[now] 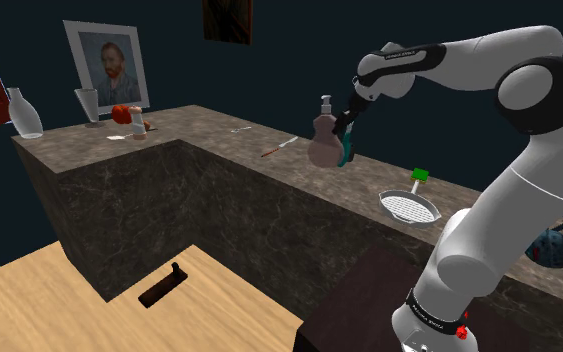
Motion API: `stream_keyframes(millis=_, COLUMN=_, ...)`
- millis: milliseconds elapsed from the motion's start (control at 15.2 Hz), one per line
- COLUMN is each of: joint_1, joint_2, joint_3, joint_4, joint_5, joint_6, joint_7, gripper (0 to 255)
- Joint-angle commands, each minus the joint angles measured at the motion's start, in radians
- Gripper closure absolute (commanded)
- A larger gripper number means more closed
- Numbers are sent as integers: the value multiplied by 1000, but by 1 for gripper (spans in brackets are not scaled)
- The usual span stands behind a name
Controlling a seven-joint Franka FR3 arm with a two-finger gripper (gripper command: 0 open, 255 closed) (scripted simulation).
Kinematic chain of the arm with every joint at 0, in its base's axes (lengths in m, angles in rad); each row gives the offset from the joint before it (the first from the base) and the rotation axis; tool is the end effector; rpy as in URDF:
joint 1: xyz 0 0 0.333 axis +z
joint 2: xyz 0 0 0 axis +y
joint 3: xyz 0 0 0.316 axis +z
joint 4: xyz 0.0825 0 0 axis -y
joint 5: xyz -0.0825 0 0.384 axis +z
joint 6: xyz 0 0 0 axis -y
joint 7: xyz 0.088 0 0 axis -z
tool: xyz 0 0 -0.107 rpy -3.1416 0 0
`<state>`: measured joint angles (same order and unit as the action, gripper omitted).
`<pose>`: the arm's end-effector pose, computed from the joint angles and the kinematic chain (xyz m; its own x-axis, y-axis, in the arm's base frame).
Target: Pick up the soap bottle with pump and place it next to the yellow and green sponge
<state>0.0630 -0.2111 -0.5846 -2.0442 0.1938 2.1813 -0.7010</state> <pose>0.4568 -0.2771 0.5507 0.9104 0.0679 0.4080 0.0937 -0.9947 -0.0435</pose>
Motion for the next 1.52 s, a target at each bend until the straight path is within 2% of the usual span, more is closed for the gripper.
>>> stream_keyframes(millis=0, joint_1=0, joint_2=2, joint_3=1, joint_4=28, joint_5=-2, joint_6=-24, joint_7=6, gripper=255)
stream_keyframes(millis=1452, joint_1=5, joint_2=39, joint_3=-1, joint_4=356, joint_5=-7, joint_6=-316, joint_7=65, gripper=255)
